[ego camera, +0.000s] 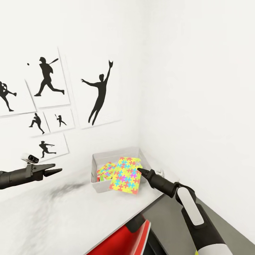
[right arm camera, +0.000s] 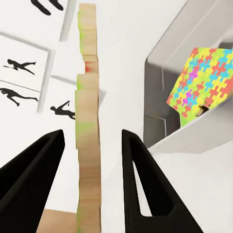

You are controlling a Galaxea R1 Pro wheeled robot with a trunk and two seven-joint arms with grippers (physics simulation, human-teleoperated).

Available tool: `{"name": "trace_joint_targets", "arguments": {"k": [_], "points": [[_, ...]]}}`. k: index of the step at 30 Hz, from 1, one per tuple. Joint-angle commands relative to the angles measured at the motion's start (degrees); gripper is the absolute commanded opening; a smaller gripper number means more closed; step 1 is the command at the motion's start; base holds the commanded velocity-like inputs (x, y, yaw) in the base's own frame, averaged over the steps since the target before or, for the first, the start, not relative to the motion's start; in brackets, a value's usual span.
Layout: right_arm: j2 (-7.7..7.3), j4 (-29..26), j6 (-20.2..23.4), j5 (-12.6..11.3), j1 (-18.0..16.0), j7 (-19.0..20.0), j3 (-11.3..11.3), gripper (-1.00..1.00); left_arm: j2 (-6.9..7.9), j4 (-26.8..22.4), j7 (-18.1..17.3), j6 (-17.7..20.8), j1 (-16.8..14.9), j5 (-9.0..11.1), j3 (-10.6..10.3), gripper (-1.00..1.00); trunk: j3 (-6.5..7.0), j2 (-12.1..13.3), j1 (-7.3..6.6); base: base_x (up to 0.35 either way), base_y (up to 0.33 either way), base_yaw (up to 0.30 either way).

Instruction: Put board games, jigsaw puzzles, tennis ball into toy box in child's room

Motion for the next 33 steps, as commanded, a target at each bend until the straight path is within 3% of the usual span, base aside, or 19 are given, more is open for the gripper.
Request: {"name": "trace_joint_targets", "arguments": {"k": [1, 17, 33], "points": [[0.02, -0.01, 0.22, 0.21, -0.05, 0.23, -0.07, -1.00, 0.02, 0.00, -0.21, 0.61, -0.05, 0.01, -0.03, 1.00, -0.14, -0.13, 0.04, 0.067, -0.001, 0.000], [0.02, 0.04, 0.22, 0.21, -0.05, 0.22, -0.07, -1.00, 0.02, 0.00, -0.21, 0.61, -0.05, 0.02, -0.02, 1.00, -0.14, -0.13, 0.04, -0.012, 0.006, 0.104], [0.02, 0.05, 0.22, 0.21, -0.05, 0.23, -0.07, -1.00, 0.02, 0.00, -0.21, 0.61, -0.05, 0.06, -0.06, 1.00, -0.14, -0.13, 0.04, -0.017, 0.007, 0.009]]}}
